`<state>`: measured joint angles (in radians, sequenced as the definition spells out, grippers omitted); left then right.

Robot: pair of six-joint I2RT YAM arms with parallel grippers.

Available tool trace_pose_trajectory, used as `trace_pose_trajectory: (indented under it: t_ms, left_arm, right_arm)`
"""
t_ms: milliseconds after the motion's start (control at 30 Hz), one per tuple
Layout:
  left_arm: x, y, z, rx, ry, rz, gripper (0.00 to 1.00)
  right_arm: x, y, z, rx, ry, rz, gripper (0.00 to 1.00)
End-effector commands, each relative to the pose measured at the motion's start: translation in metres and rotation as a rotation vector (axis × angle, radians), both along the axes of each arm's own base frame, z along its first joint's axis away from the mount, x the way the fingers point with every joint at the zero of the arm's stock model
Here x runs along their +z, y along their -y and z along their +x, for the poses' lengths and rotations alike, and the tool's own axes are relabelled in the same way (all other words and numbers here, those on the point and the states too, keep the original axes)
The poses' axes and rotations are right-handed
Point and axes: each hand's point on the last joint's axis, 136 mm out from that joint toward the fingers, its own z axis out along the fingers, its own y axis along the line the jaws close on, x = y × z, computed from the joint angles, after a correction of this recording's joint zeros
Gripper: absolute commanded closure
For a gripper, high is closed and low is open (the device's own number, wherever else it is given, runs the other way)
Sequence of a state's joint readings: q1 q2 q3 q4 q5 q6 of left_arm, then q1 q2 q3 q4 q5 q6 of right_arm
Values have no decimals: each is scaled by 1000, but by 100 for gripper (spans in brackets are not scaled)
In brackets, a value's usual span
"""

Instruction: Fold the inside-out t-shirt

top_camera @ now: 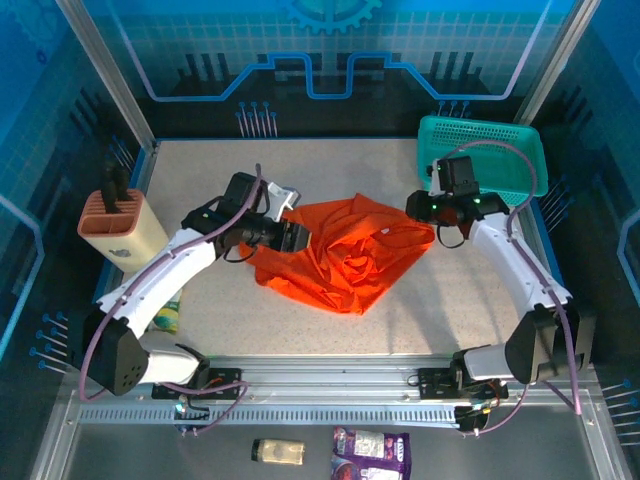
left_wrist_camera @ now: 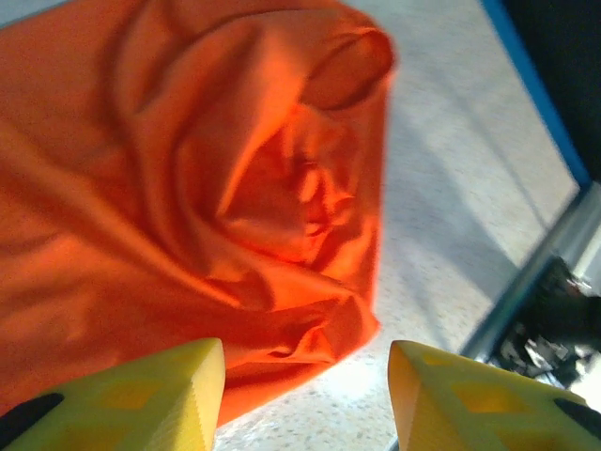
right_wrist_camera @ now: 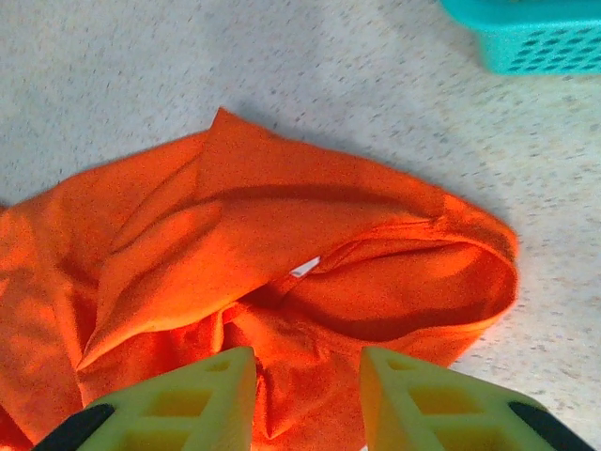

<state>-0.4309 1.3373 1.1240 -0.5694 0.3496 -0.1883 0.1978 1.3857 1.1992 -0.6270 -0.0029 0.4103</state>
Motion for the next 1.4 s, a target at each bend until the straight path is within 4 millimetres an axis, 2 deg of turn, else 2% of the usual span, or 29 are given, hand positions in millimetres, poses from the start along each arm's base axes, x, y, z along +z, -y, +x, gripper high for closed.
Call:
trace_pose_trajectory:
  t_ms: [0,133,200,500,633,700,867,967,1033,1100,1200,1367]
  left_arm:
    - [-46,-40,-3,315,-171,104,51]
    - [-89,-51,-27,400,-294,107,44]
    - [-104,-52,-33,407,-326,106,42]
    - [-140,-67,-18,356,-332,337,42]
    - [-155,-65,-19,322,-373,375,45]
    - [-163,-63,-23,308,-404,368,54]
    - [-170,-64,-30,324,-418,350,87]
    - [-167,-65,-30,330,-405,350,98]
    - [-165,-67,-28,337,-392,351,100]
    - [-162,-67,-27,339,-382,349,100]
    - [-160,-67,-25,342,-375,346,100]
    - [-159,-68,-26,349,-378,350,100]
  right_arm:
    - [-17,-19,-1,58,-47,11,64]
    - [-31,-37,-3,107,-87,29,64]
    - [-41,-47,-4,133,-116,33,64]
    - [-78,-87,-13,245,-242,45,63]
    - [-97,-104,-20,287,-310,71,57]
    - [-105,-113,-24,309,-339,76,56]
    - [-120,-131,-33,359,-391,69,56]
    - [-126,-144,-41,388,-414,85,57]
    - [-132,-143,-48,377,-441,47,58]
    - [-137,-128,-51,321,-455,-37,58]
    - [-134,-112,-55,270,-429,-111,58]
    - [-135,-109,-71,250,-428,-107,56]
